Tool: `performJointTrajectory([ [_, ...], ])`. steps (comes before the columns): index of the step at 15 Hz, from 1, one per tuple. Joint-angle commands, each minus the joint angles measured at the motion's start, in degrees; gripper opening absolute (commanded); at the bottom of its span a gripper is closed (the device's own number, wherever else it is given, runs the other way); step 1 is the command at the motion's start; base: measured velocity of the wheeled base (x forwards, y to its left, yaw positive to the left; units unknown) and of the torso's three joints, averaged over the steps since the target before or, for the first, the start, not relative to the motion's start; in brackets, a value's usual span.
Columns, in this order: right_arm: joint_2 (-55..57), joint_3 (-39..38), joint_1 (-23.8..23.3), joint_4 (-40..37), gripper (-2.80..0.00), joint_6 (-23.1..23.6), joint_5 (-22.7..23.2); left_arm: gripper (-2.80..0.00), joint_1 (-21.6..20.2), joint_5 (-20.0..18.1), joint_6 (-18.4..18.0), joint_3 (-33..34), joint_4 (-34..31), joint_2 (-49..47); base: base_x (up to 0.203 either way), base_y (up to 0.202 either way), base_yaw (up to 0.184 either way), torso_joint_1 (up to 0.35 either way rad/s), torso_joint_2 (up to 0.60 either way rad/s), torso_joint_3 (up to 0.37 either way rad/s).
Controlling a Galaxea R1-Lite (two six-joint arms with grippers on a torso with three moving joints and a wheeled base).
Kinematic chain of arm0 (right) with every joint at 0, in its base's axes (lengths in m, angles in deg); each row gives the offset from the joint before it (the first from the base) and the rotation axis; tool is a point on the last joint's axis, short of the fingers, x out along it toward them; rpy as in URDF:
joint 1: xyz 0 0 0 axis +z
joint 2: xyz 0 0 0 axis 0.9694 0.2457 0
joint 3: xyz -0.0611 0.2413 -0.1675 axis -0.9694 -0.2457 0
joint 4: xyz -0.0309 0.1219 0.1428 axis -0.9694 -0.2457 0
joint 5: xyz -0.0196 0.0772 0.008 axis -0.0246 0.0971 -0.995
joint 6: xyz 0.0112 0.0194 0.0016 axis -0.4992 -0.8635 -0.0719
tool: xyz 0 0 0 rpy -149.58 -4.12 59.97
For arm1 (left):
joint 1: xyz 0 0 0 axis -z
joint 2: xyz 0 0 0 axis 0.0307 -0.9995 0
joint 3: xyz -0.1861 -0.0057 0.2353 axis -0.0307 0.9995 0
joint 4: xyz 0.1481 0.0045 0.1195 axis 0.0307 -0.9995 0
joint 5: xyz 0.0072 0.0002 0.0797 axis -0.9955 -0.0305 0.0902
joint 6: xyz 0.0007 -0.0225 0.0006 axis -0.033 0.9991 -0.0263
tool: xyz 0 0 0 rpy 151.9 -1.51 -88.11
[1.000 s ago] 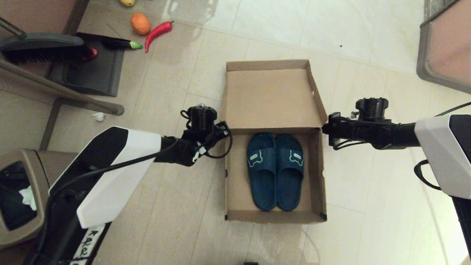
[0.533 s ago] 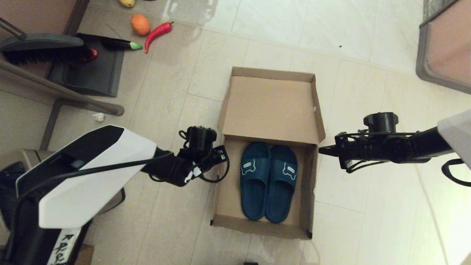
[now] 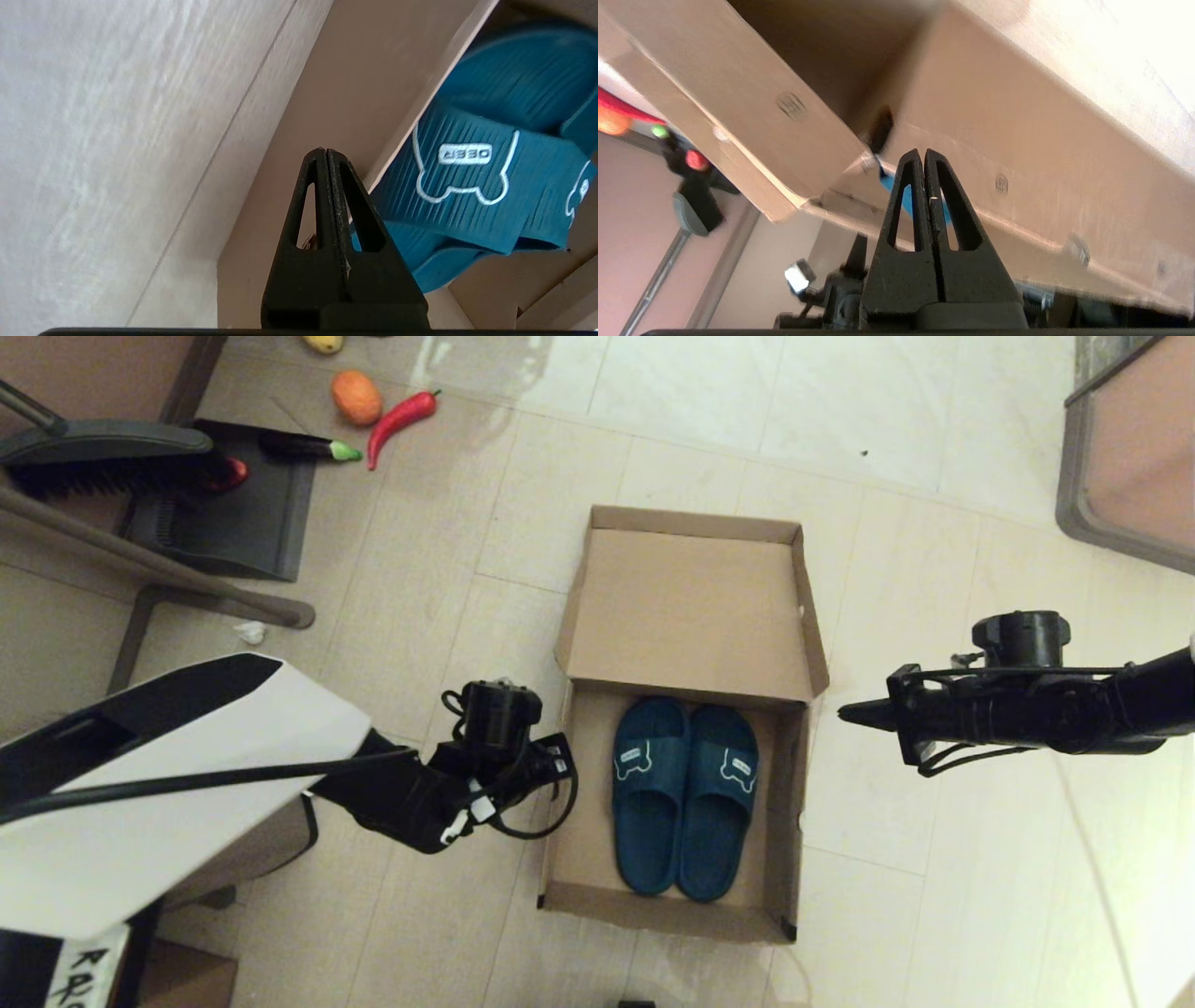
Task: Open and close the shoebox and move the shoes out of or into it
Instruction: Close the shoe box
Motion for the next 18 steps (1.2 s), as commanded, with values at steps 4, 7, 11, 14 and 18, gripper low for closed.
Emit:
performJointTrajectory([
  [4, 2.9, 5.5, -1.7, 0.8, -2.8, -0.4, -0.2, -2.8, -4.3, 0.1, -4.1, -1.3, -0.1, 2.9, 0.0, 0.0, 0.0, 0.0, 0.0, 0.0],
  [7, 1.7, 7.7, -1.0, -2.2, -2.8, 1.5, -0.4, -2.8, -6.2, 0.0, -4.7, -2.0, 0.4, 1.0, 0.0, 0.0, 0.0, 0.0, 0.0, 0.0],
  [11, 1.3, 7.3, 2.7, -9.3, -2.8, 30.6, -12.4, -2.8, -8.8, -0.1, -5.6, -5.9, 0.7, -0.9, 0.0, 0.0, 0.0, 0.0, 0.0, 0.0],
  [14, -0.2, 14.5, 4.7, -16.4, -2.8, 35.1, -18.2, -2.8, -8.8, -0.1, -5.7, -6.5, 0.6, -0.9, 0.0, 0.0, 0.0, 0.0, 0.0, 0.0],
  [18, -5.8, 16.6, 5.2, -24.6, -2.8, 35.7, -18.2, -2.8, -9.1, 0.9, -5.8, -3.5, 0.6, 0.8, 0.0, 0.0, 0.0, 0.0, 0.0, 0.0],
])
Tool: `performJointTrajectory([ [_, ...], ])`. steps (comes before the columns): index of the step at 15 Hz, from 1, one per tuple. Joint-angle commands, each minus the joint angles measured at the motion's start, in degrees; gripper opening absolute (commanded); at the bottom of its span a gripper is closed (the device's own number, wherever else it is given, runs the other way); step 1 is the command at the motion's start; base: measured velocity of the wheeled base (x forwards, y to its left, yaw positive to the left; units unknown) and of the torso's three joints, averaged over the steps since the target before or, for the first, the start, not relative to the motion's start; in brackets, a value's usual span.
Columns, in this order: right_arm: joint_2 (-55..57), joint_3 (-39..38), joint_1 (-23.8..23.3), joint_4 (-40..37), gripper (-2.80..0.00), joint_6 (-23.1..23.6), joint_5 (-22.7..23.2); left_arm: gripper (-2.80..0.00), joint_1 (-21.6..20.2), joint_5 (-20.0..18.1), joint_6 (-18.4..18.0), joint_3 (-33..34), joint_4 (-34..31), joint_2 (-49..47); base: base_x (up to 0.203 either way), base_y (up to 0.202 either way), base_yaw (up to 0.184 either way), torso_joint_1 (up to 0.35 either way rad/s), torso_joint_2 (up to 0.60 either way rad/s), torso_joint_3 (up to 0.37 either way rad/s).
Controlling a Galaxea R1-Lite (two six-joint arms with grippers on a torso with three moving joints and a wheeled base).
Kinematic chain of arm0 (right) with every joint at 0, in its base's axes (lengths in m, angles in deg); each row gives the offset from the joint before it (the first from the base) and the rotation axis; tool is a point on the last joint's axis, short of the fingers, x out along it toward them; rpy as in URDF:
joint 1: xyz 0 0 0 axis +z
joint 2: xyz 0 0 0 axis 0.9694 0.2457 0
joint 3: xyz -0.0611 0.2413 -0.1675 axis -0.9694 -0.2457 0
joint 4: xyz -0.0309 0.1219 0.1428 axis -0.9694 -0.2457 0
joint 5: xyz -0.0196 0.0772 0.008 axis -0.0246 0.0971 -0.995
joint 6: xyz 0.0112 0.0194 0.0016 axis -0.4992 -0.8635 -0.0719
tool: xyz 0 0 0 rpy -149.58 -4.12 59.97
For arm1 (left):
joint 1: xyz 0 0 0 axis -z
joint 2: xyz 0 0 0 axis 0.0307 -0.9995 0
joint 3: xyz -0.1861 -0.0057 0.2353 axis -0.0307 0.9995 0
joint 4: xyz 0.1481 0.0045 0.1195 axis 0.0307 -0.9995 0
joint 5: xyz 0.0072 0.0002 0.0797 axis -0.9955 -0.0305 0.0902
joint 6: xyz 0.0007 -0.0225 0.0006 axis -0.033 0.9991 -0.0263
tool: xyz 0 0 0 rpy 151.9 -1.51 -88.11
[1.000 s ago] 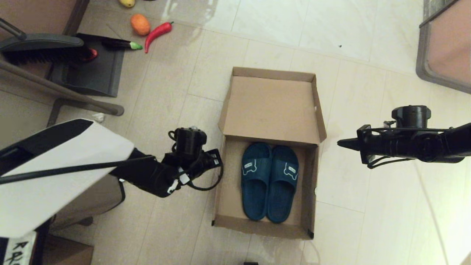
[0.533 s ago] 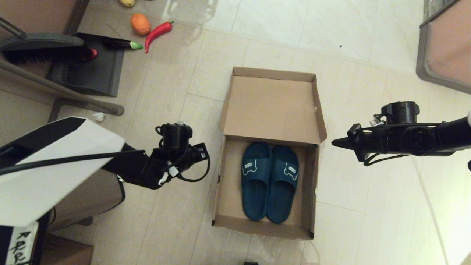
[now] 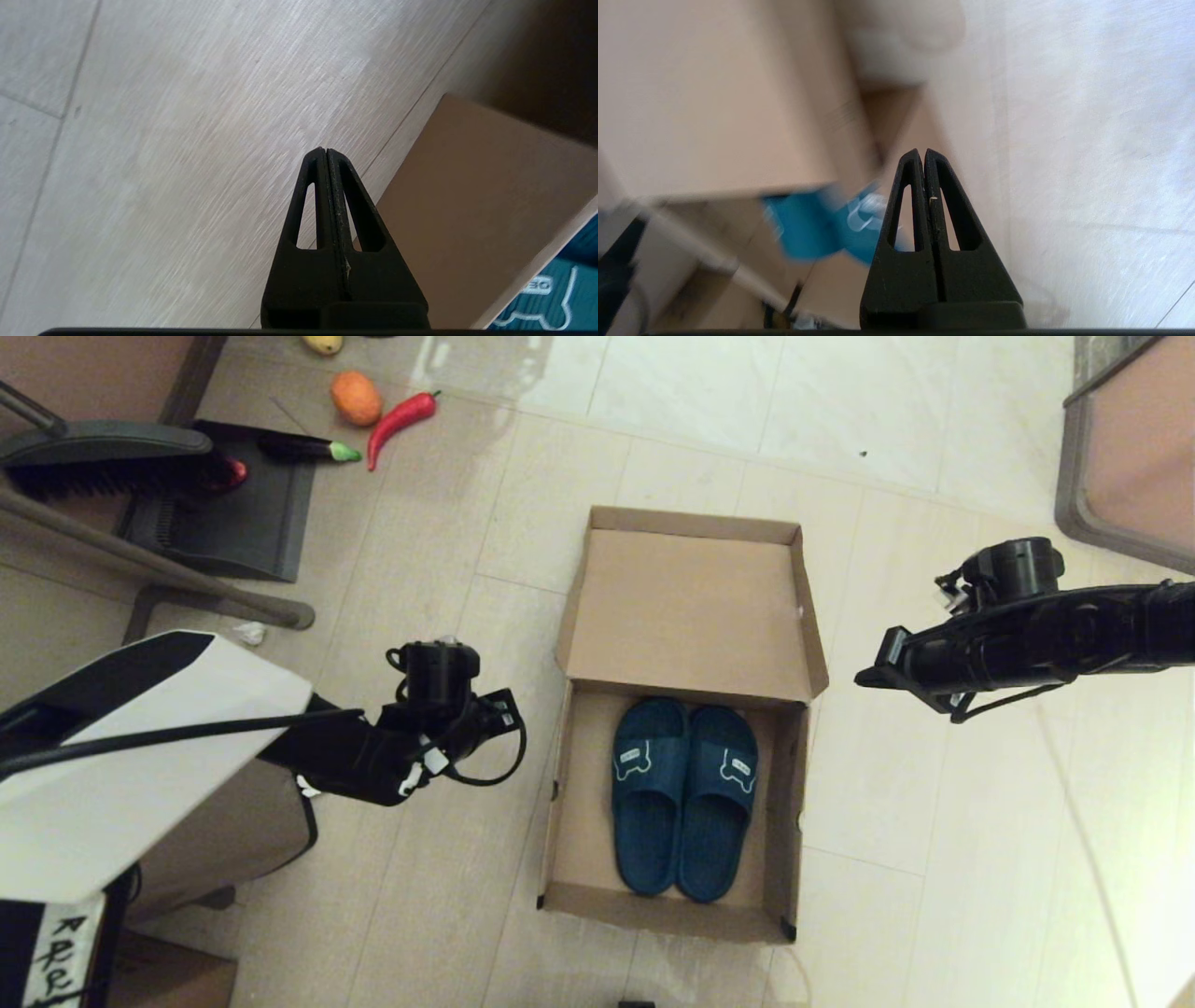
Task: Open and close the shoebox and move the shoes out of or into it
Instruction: Close the shoe box
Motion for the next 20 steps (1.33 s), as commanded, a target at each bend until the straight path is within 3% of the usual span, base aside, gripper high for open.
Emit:
performJointTrajectory([
  [1, -4.1, -1.6, 0.3, -0.7, -2.8, 0.1, 0.1, -2.8, -1.1, 1.0, 0.1, 4.1, 0.2, 2.2, 0.0, 0.0, 0.0, 0.0, 0.0, 0.0],
  [4, -10.0, -12.6, 0.4, -1.0, -2.8, 2.0, -0.1, -2.8, -2.8, 0.4, 0.3, 6.2, 0.3, 6.0, 0.0, 0.0, 0.0, 0.0, 0.0, 0.0],
  [7, -19.1, -27.9, -0.1, -0.6, -2.8, 6.7, -0.2, -2.8, -2.7, -5.3, 0.2, 4.1, 0.6, 6.6, 0.0, 0.0, 0.0, 0.0, 0.0, 0.0],
  [9, -19.8, -29.3, -1.7, -0.1, -2.8, 7.3, -0.2, -2.8, -2.1, -6.9, 0.6, -0.2, 0.8, 4.8, 0.0, 0.0, 0.0, 0.0, 0.0, 0.0],
  [11, -15.2, -25.9, -2.5, 0.7, -2.8, 7.1, -0.1, -2.8, -1.7, -8.2, 0.9, -6.8, 1.8, 1.2, 0.0, 0.0, 0.0, 0.0, 0.0, 0.0],
  [15, -2.6, -13.2, -2.7, 1.2, -2.8, 5.3, 0.2, -2.8, -2.4, -15.8, 1.4, -22.9, 2.9, -9.3, 0.0, 0.0, 0.0, 0.0, 0.0, 0.0],
  [18, 6.0, 1.5, -2.7, 1.3, -2.8, -5.3, 2.2, -2.8, -2.3, -18.0, 5.2, -35.2, 3.7, -17.1, 0.0, 0.0, 0.0, 0.0, 0.0, 0.0],
  [20, 10.4, 8.9, -2.7, 1.3, -2.8, -11.6, 6.7, -2.8, -1.6, -18.5, 6.8, -35.6, 7.4, -19.0, 0.0, 0.0, 0.0, 0.0, 0.0, 0.0],
])
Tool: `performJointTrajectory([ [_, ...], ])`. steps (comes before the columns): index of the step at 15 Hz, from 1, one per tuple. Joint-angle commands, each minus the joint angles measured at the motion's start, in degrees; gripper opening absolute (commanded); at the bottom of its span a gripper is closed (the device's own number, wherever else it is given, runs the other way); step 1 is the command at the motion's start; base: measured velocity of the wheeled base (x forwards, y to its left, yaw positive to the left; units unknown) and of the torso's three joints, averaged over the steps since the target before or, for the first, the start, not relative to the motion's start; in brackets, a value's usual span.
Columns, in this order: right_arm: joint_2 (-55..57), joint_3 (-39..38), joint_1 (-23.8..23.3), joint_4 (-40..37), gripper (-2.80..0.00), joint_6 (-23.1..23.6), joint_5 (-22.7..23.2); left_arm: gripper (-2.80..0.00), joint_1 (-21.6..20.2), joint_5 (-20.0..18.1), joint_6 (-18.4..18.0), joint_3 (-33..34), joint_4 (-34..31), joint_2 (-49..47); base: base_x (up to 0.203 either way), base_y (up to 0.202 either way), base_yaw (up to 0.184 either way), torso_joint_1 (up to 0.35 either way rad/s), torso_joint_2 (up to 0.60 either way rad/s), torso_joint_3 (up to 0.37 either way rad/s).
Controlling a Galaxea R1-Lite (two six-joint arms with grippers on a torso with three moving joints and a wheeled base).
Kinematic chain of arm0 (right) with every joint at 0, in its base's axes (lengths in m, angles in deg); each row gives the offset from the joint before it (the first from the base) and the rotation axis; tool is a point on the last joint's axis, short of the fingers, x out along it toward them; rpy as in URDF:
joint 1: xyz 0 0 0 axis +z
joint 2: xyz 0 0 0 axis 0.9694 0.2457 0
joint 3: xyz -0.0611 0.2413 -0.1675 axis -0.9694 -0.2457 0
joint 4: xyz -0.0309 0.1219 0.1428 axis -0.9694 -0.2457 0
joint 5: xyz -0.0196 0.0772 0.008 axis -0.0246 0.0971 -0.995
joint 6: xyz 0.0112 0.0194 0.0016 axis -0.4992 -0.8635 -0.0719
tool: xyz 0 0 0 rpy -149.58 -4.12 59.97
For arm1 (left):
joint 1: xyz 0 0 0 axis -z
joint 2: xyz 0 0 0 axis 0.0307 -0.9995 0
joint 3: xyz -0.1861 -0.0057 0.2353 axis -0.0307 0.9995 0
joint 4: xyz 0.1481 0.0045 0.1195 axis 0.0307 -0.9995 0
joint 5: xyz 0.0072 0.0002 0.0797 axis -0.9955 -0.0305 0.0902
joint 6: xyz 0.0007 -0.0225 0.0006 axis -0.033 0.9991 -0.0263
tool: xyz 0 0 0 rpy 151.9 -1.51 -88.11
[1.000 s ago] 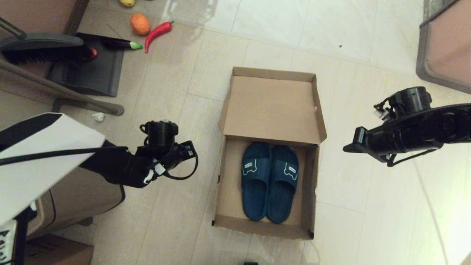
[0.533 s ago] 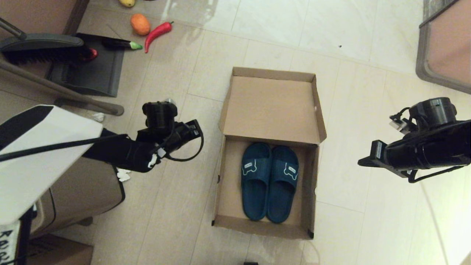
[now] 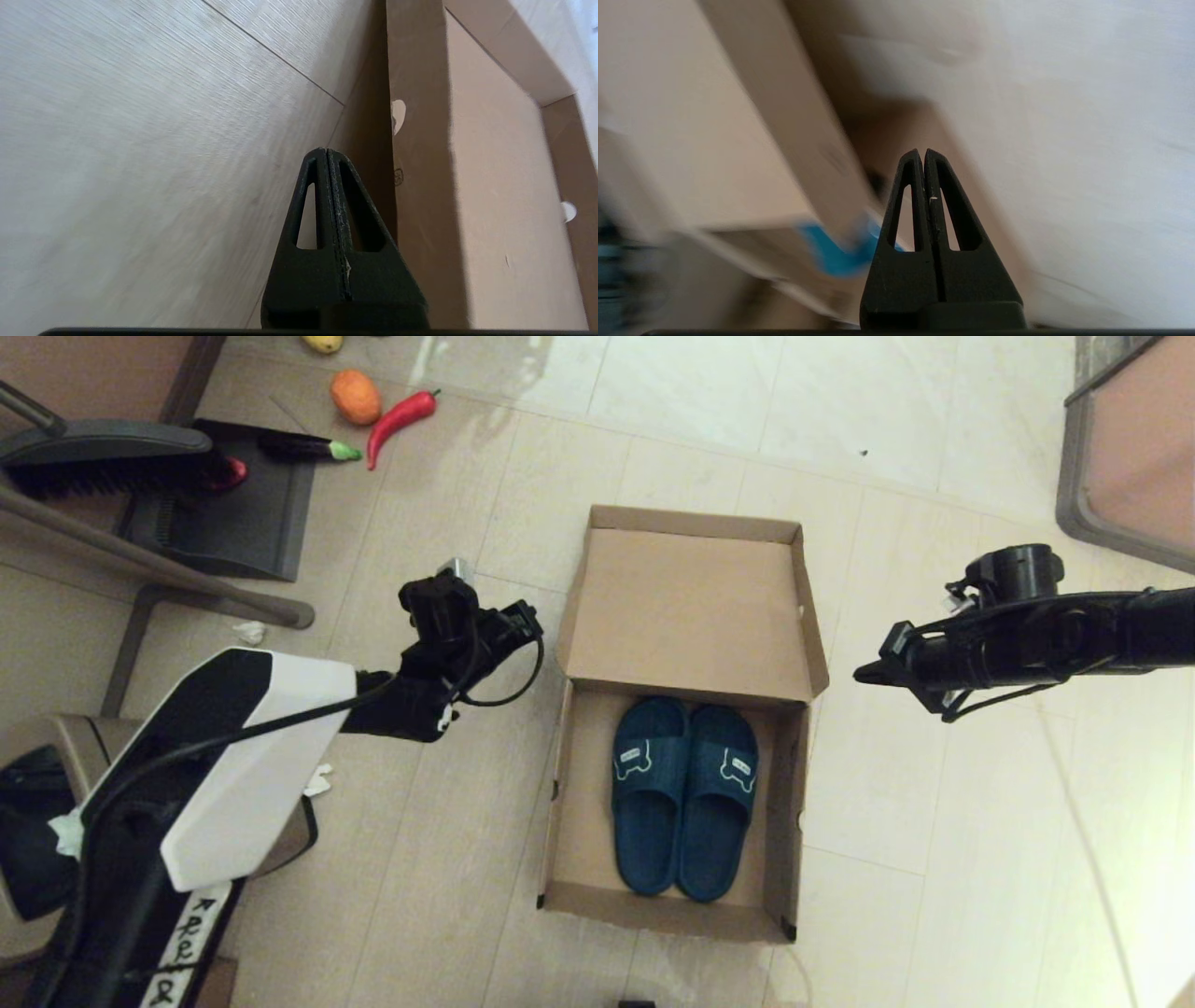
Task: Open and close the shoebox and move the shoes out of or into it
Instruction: Close the shoe box
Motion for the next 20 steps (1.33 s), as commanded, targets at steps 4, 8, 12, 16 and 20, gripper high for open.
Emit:
performJointTrajectory([
  [4, 14.3, 14.4, 1.2, 8.0, -2.8, -9.9, 3.3, -2.8, 1.7, 0.2, 2.6, -1.3, 3.5, -3.2, 0.0, 0.0, 0.0, 0.0, 0.0, 0.0],
  [8, 17.8, 14.6, 2.0, 16.4, -2.8, -17.2, 3.5, -2.8, 3.1, 0.5, 2.6, -0.8, 3.6, -3.3, 0.0, 0.0, 0.0, 0.0, 0.0, 0.0],
  [12, 17.6, 14.0, 3.6, 15.1, -2.8, -16.8, 3.2, -2.8, 4.2, 3.9, 2.5, 0.9, 3.6, -2.9, 0.0, 0.0, 0.0, 0.0, 0.0, 0.0],
  [16, 15.2, 12.5, 4.8, 12.3, -2.8, -16.5, 2.8, -2.8, 5.3, 4.3, 2.7, 13.3, 4.7, 1.7, 0.0, 0.0, 0.0, 0.0, 0.0, 0.0],
  [20, 11.9, 4.5, 5.0, 11.2, -2.8, -11.9, -0.3, -2.8, 6.7, 4.3, 2.8, 28.9, 10.1, 6.8, 0.0, 0.0, 0.0, 0.0, 0.0, 0.0],
])
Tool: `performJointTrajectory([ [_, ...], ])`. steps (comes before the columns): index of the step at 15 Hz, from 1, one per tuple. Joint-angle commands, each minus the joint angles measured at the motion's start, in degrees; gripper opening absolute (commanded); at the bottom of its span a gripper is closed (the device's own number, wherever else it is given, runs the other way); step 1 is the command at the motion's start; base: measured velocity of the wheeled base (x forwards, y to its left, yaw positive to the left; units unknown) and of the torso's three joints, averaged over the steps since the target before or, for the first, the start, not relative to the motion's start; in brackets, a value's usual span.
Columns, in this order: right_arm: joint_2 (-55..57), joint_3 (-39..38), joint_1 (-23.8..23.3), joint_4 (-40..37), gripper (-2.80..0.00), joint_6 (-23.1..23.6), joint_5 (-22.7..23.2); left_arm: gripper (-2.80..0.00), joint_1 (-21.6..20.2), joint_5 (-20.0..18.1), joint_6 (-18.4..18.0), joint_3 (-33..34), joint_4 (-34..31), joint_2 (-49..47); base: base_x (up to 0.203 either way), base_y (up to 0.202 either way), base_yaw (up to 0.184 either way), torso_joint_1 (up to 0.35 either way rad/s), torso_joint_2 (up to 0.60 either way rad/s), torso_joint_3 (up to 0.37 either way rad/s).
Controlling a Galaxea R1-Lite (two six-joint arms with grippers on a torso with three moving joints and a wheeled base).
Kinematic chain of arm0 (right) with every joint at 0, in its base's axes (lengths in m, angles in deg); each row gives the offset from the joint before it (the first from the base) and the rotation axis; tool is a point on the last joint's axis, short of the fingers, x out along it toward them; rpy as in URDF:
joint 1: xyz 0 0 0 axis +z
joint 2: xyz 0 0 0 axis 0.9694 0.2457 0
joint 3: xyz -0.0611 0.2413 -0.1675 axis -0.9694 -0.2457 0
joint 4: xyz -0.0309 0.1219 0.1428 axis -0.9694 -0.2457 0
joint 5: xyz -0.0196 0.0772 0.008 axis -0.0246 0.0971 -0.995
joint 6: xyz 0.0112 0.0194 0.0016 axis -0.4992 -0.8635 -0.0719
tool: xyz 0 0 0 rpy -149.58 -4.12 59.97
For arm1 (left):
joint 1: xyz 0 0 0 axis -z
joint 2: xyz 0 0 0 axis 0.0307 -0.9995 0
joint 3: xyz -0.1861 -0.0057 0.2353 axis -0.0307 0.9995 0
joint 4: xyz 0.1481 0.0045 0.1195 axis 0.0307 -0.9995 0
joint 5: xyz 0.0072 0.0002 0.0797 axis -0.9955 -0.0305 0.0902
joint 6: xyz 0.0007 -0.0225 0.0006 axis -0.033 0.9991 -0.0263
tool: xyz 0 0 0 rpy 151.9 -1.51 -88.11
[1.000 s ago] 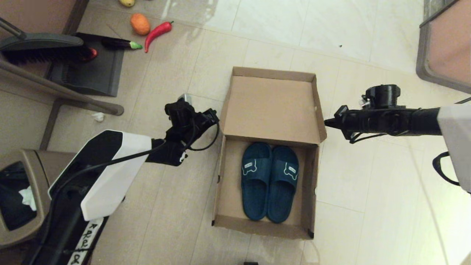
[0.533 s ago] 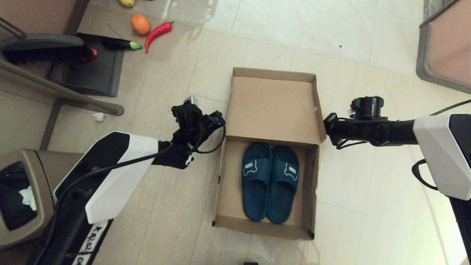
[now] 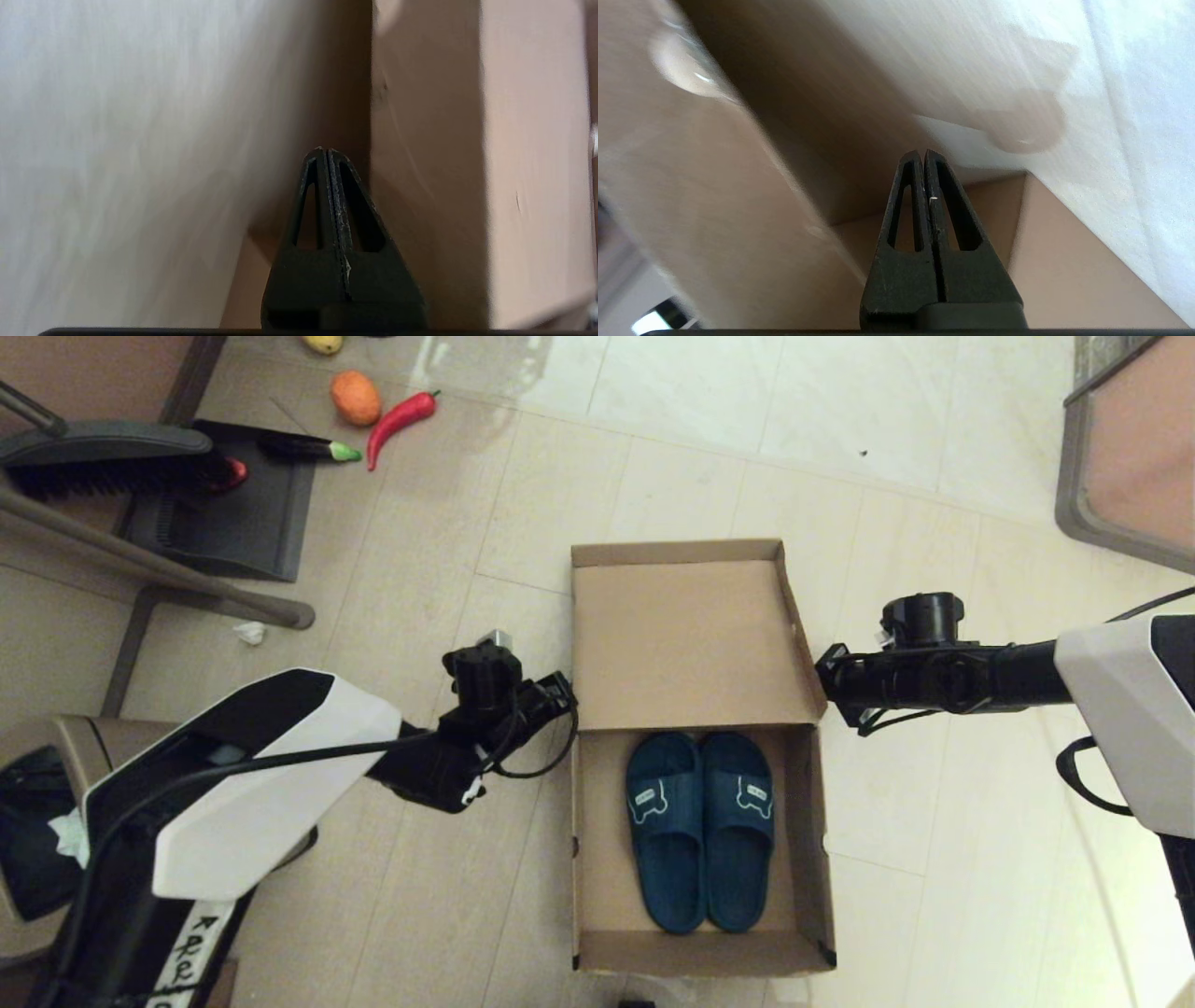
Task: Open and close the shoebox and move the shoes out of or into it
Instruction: Close the shoe box
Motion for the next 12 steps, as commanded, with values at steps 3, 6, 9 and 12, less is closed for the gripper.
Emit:
performJointTrajectory([
  [3, -6.9, -11.2, 0.3, 0.1, -2.8, 0.6, -1.2, -2.8, 1.2, 0.1, 0.2, 13.5, 7.4, 5.0, 0.0, 0.0, 0.0, 0.0, 0.0, 0.0],
  [6, -12.3, -21.2, 0.4, 0.2, -2.8, 0.6, -1.9, -2.8, 1.2, 0.5, 0.1, 16.2, 10.3, 5.3, 0.0, 0.0, 0.0, 0.0, 0.0, 0.0],
  [9, -16.4, -27.9, 0.3, 0.7, -2.8, 0.4, -2.1, -2.8, 1.2, 1.1, 0.1, 16.6, 10.3, 5.5, 0.0, 0.0, 0.0, 0.0, 0.0, 0.0],
  [12, -14.8, -27.6, 0.0, 7.3, -2.8, -1.3, -2.3, -2.8, 1.2, 1.3, 0.1, 16.9, 10.5, 5.1, 0.0, 0.0, 0.0, 0.0, 0.0, 0.0],
])
